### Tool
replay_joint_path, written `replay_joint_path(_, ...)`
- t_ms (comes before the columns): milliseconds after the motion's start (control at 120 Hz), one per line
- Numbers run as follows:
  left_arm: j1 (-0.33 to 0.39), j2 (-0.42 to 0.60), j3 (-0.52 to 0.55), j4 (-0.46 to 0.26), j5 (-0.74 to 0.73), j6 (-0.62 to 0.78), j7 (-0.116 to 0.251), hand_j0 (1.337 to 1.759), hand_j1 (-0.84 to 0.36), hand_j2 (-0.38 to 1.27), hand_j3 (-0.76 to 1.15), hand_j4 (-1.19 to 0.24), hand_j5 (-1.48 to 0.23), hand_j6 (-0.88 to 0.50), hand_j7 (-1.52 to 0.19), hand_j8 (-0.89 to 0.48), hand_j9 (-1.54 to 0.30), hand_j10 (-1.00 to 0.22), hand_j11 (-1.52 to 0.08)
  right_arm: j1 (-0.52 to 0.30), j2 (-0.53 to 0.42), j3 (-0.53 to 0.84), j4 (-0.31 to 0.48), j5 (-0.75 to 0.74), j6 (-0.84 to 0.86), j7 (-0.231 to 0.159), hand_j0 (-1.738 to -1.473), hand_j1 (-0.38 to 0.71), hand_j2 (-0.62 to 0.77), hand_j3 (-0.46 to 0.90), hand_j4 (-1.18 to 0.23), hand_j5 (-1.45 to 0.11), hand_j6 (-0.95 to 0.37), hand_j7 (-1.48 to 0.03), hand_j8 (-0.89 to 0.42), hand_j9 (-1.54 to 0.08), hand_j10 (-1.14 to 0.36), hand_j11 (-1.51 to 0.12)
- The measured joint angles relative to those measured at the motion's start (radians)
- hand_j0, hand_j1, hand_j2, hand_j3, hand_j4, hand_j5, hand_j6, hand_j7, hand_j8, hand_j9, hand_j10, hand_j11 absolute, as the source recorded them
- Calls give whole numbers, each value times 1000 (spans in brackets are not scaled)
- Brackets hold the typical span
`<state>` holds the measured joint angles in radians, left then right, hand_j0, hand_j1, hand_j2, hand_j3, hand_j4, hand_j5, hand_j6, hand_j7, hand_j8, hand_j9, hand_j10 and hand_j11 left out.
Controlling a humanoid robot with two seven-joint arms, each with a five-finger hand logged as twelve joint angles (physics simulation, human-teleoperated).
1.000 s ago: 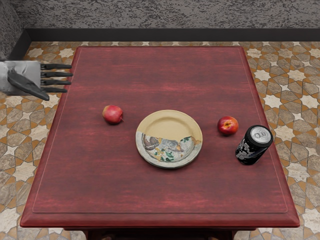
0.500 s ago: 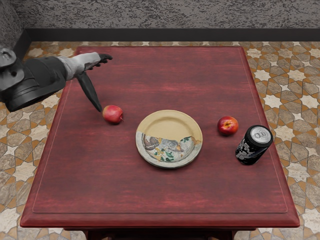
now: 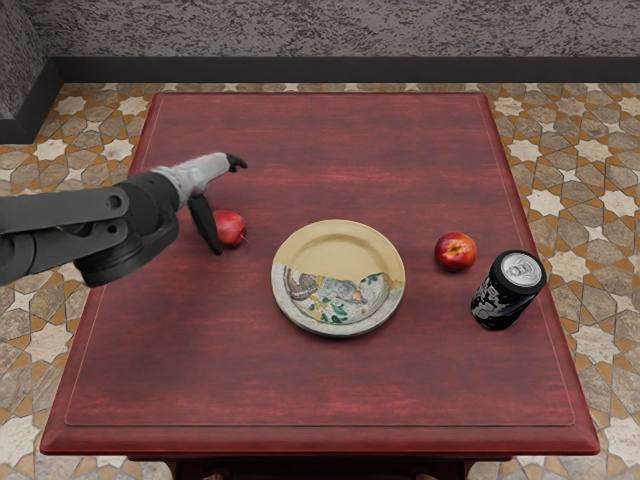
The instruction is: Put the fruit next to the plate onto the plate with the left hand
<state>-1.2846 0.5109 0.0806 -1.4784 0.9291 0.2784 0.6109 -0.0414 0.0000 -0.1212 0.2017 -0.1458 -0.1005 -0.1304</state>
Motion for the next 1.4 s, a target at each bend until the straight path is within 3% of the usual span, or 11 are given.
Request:
replay_joint_path(108, 21, -38, 5, 9, 3, 5, 0, 1658, 92, 45, 0, -219, -281, -220, -281, -220, -281, -218, -281, 0, 0, 0, 0, 0, 0, 0, -1658, -329, -3, 0, -17, -22, -17, -22, -17, -22, -17, -22)
replay_joint_path(775, 45, -37, 29, 21, 14, 46, 0, 1658, -228, 100, 0, -489, -624, -489, -624, -472, -626, -478, -628, 0, 0, 0, 0, 0, 0, 0, -1658, -329, -3, 0, -17, -22, -17, -22, -17, -22, -17, -22)
replay_joint_path(1025, 51, -40, 46, 21, 37, 60, -1, 1655, -282, 117, 0, -508, -678, -508, -679, -449, -686, -501, -688, 0, 0, 0, 0, 0, 0, 0, -1658, -329, -3, 0, -17, -22, -17, -22, -17, -22, -17, -22)
replay_joint_path(1075, 51, -40, 52, 21, 42, 61, -1, 1654, -362, 243, 0, -514, -679, -500, -683, -432, -697, -503, -700, 0, 0, 0, 0, 0, 0, 0, -1658, -329, -4, 0, -17, -22, -17, -22, -17, -22, -17, -22)
replay_joint_path(1125, 50, -41, 60, 22, 49, 62, -2, 1655, -454, 515, 0, -531, -666, -514, -679, -436, -700, -512, -702, 0, 0, 0, 0, 0, 0, 0, -1658, -329, -4, 0, -17, -22, -17, -22, -17, -22, -17, -22)
replay_joint_path(1192, 50, -45, 69, 22, 51, 64, -1, 1656, -388, 511, 0, -555, -642, -528, -668, -490, -698, -523, -699, 0, 0, 0, 0, 0, 0, 0, -1658, -329, -4, 0, -17, -22, -17, -22, -17, -22, -17, -22)
replay_joint_path(1275, 51, -58, 76, 27, 57, 67, 0, 1654, -307, 292, 0, -587, -612, -527, -648, -498, -692, -532, -700, 0, 0, 0, 0, 0, 0, 0, -1658, -329, -4, 0, -17, -22, -17, -22, -17, -22, -17, -22)
replay_joint_path(1400, 52, -60, 80, 30, 62, 68, 1, 1653, -258, 251, 0, -616, -586, -594, -633, -505, -692, -548, -705, 0, 0, 0, 0, 0, 0, 0, -1658, -329, -4, 0, -17, -22, -17, -22, -17, -22, -17, -22)
